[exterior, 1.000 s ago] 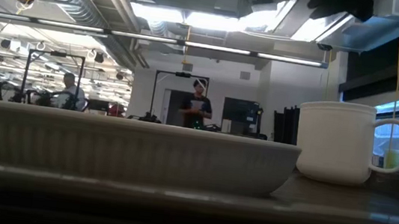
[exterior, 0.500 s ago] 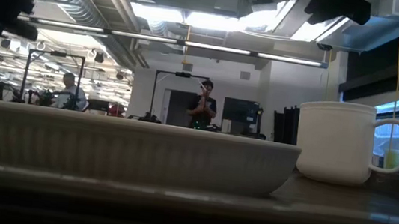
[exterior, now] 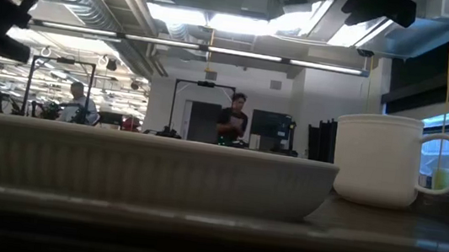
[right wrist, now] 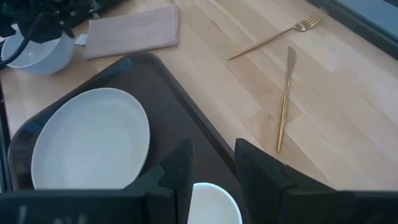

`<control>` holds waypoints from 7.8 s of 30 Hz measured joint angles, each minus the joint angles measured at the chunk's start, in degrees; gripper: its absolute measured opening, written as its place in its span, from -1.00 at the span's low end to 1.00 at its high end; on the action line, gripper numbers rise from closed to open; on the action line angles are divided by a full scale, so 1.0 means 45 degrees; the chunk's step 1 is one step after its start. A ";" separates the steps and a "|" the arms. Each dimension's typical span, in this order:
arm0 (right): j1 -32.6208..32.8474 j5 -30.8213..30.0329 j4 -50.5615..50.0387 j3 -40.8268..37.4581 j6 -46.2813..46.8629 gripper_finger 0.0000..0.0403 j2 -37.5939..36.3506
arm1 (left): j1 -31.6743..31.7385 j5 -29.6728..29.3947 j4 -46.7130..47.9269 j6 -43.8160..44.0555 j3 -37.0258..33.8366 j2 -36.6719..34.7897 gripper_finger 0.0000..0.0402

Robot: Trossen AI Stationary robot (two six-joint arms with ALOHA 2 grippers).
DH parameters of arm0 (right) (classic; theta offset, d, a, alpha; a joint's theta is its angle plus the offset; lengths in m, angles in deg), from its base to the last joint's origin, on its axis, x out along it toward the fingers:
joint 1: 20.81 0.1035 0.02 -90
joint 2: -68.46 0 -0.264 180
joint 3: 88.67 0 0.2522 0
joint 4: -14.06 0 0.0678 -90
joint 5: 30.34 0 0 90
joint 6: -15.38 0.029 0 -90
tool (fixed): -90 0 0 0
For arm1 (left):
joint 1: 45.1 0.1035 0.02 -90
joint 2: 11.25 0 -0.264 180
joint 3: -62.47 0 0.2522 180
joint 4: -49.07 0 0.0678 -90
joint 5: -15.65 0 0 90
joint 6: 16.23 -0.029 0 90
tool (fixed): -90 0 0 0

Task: Set up tray
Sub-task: Put the white bowl on the gray plate on the black serving tray, then put the brown napkin on the black serving tray to the right of the gray plate

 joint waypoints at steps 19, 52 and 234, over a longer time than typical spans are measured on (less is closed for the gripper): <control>0.0000 0.0667 -0.0010 0.0000 -0.0089 -0.42 -0.0005 | 0.2126 -0.1598 -0.4603 0.6659 0.3945 -0.2590 -0.98; 0.0010 0.0945 -0.0022 0.0000 -0.0485 -0.42 -0.0007 | 0.4564 0.0248 -0.1325 0.5032 0.8242 0.6665 -0.99; -0.0078 0.0316 -0.0695 -0.0005 0.0562 -0.42 -0.0005 | 0.8808 -0.2130 0.0261 0.6376 0.0494 -0.2110 -0.97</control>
